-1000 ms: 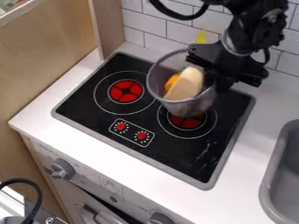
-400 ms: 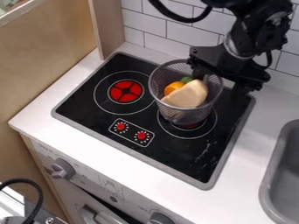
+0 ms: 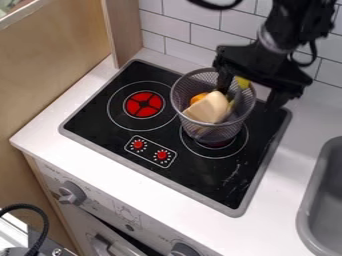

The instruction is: Moved the stainless basket to the right burner.

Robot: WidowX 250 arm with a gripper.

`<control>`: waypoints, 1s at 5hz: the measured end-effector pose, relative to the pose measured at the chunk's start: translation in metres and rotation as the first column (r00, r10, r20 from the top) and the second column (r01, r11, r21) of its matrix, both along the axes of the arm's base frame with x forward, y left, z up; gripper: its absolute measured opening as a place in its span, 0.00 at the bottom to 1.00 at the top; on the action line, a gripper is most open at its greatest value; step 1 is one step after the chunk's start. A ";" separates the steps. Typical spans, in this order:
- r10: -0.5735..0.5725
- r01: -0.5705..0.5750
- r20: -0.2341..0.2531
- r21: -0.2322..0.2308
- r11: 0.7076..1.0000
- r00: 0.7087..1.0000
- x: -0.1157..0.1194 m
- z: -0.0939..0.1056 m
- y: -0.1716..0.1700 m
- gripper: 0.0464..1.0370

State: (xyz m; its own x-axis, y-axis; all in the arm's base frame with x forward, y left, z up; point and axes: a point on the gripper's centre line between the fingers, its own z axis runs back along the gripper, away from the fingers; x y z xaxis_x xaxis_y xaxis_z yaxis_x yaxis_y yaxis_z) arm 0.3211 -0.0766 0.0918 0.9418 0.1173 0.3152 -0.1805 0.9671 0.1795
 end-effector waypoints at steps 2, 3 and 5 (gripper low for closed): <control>-0.056 0.054 -0.053 -0.041 0.998 0.997 -0.019 0.028 0.011 0.96; -0.116 0.112 -0.057 -0.064 0.992 0.992 -0.034 0.034 0.028 0.96; -0.203 0.198 -0.047 -0.096 0.976 0.978 -0.046 0.026 0.058 0.96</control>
